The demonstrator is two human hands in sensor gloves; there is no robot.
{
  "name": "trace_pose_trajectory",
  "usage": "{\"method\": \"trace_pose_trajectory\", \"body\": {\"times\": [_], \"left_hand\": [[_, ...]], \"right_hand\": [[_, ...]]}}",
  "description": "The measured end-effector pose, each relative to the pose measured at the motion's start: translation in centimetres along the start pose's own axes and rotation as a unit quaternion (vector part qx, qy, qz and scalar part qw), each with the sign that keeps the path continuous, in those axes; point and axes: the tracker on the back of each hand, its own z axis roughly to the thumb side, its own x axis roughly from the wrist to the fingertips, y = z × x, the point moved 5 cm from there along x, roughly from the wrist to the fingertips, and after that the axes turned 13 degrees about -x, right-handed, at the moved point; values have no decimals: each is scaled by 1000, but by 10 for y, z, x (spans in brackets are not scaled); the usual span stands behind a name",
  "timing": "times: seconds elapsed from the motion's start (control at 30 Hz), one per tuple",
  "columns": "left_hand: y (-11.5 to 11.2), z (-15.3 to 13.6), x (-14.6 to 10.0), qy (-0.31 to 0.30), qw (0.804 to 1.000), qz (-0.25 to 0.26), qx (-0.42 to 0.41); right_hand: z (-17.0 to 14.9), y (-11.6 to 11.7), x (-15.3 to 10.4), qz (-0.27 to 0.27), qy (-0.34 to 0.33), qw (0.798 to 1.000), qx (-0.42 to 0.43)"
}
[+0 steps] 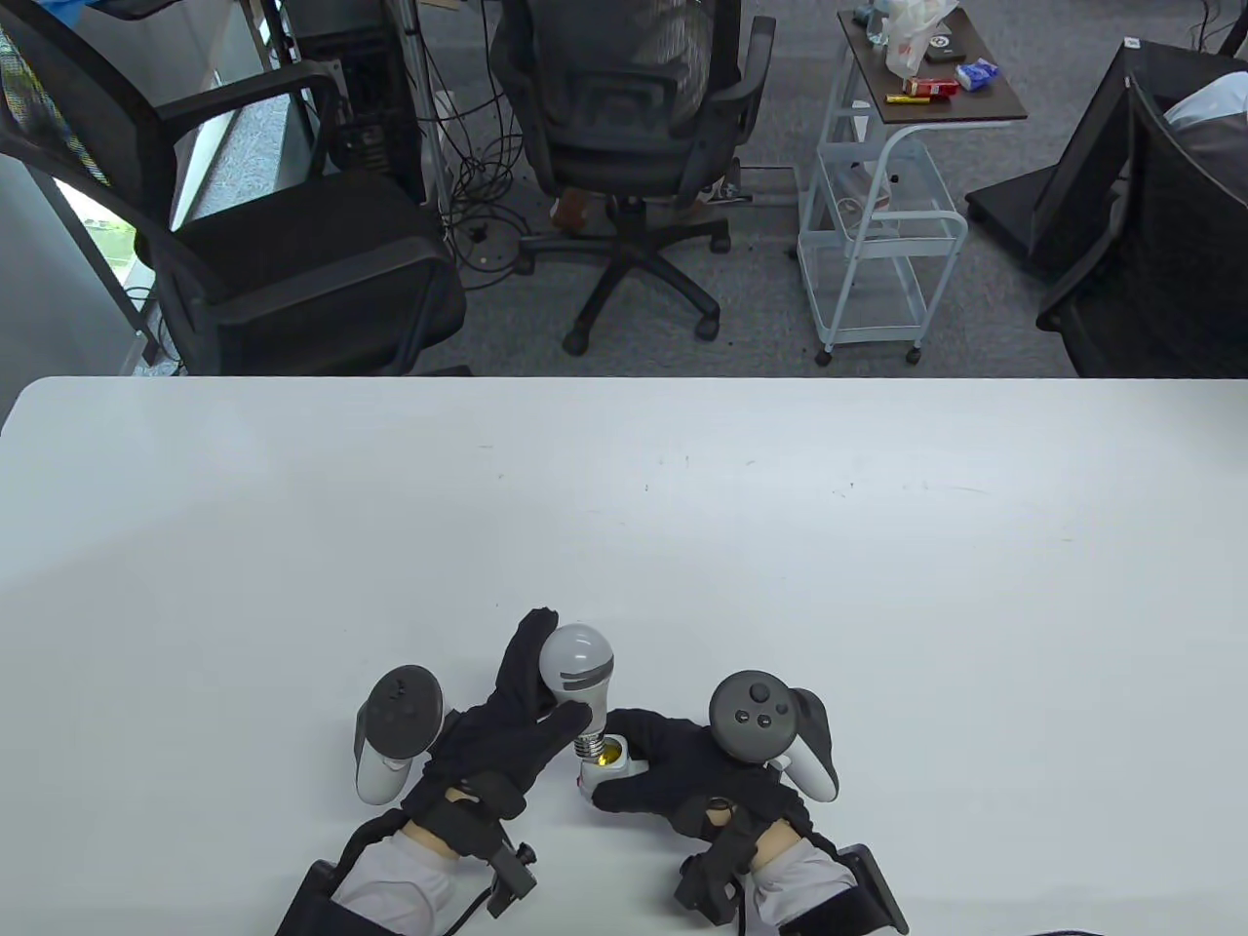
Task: Screw light bulb into light bulb socket (Screw with left hand)
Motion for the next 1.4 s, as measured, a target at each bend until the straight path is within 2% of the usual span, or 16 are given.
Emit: {"method": "trace_pose_trajectory", "body": {"times": [0.23, 0.97, 1.1, 1.27, 1.4], "left_hand": [[-4, -4, 1, 3, 1000, -8, 3], [-16, -9, 3, 7, 999, -41, -8], [-15, -10, 3, 9, 998, -47, -34], [-12, -14, 2, 10, 991, -78, -109], [-2, -13, 0, 9, 995, -47, -91]], "right_hand": [[2, 4, 1, 20, -12, 1000, 12], [-3, 2, 1, 16, -18, 998, 50], [-3, 2, 1, 10, -23, 998, 63], [-4, 3, 1, 4, -17, 998, 64], [-2, 4, 1, 7, -15, 999, 43]]}}
